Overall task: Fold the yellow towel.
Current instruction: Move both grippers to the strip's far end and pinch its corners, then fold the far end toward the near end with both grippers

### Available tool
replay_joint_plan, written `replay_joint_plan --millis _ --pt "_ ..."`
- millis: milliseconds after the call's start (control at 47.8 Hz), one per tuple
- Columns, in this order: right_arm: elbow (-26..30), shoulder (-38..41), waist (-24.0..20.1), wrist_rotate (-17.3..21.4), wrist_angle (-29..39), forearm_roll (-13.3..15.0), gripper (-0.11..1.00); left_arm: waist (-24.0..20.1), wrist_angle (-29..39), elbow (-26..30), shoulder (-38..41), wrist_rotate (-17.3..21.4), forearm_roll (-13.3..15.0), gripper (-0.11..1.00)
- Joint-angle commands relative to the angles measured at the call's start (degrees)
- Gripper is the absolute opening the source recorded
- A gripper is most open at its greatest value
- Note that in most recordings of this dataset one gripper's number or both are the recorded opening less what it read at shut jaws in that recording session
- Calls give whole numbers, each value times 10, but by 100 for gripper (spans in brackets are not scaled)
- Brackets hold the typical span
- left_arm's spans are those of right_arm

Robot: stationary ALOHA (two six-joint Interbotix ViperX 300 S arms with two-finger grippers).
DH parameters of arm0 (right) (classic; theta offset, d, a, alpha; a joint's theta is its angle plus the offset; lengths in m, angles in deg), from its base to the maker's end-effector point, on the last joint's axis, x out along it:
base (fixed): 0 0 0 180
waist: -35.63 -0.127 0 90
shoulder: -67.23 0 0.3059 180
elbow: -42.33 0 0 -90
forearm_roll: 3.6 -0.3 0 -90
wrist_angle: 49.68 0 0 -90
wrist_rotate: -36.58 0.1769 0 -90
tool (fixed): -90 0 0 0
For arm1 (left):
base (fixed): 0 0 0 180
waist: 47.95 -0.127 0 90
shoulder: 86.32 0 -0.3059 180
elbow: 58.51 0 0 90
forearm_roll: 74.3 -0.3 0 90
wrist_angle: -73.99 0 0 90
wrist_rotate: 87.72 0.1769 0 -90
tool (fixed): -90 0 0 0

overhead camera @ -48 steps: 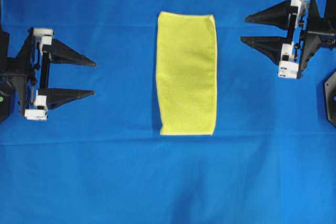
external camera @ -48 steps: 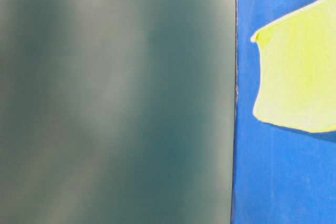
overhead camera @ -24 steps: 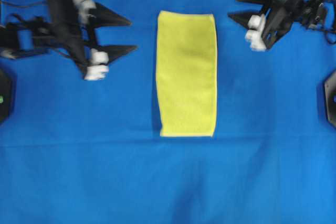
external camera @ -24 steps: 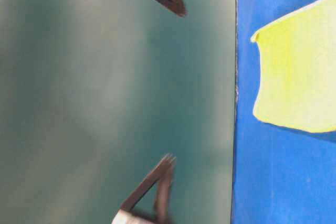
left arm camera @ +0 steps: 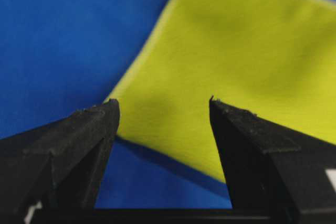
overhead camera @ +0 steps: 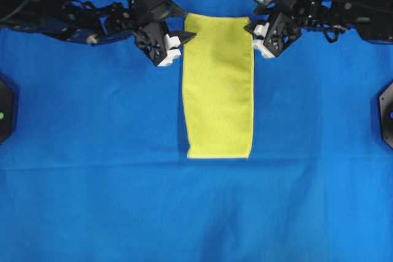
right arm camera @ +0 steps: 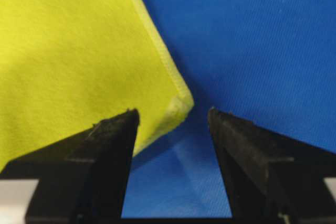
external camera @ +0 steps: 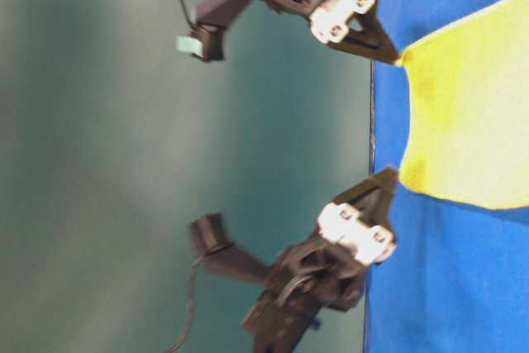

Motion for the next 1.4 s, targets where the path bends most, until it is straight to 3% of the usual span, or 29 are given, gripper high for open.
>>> replay_joint_plan --millis 0,356,502,586,711,774,1004,1381 --pt "17 11 9 -2 -4 4 59 -9 -3 25 19 1 -1 66" --pt "40 68 18 -1 -20 3 59 -27 -3 43 60 0 -1 65" --pt "40 71 18 3 -19 1 57 -27 -3 41 60 2 -1 49" --pt "37 71 17 3 -15 2 44 -25 -3 40 60 3 -2 34" --pt "33 69 11 4 -11 1 8 -21 -1 40 60 17 -2 13" --pt "32 68 11 8 -11 1 5 -18 0 40 60 26 -2 6" --pt "34 45 12 8 -11 1 5 -13 2 42 47 32 -1 6" --pt "44 -4 43 -1 11 7 5 -49 3 77 23 35 -2 6"
